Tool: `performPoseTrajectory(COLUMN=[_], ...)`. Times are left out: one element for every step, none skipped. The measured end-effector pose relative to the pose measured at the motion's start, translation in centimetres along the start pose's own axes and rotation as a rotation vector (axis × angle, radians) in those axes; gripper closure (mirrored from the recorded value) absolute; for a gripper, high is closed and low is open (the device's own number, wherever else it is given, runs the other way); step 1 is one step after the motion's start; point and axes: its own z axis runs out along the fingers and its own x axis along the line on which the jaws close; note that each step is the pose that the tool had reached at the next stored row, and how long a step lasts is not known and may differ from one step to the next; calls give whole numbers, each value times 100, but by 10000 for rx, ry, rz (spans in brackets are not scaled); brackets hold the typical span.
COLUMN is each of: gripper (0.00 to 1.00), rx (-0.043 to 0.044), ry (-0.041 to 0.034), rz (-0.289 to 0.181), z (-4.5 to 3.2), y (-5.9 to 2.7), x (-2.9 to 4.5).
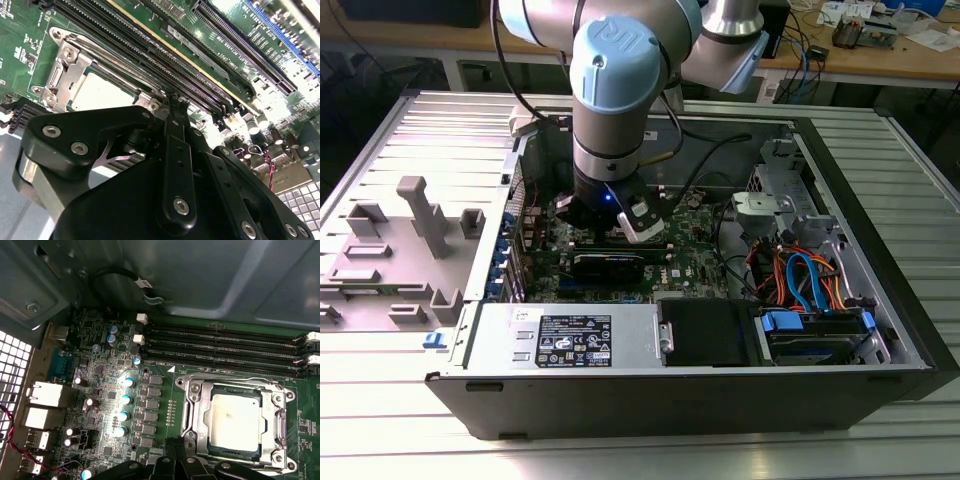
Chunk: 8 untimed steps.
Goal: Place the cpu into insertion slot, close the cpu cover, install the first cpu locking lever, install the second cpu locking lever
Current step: 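Install the second cpu locking lever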
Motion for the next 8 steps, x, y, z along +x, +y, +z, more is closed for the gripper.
performPoseTrajectory(gripper=[89, 89, 89, 89, 89, 89, 89, 89], rx=[40, 52, 56, 58, 58, 58, 58, 59], ry=[4, 4, 5, 6, 6, 6, 6, 6], rz=[1, 3, 3, 4, 4, 4, 4, 4], z=[-3, -8, -17, -35, -45, -55, -66, -82], y=[0, 1, 3, 6, 9, 10, 13, 16], x=[0, 0, 1, 2, 2, 3, 3, 4])
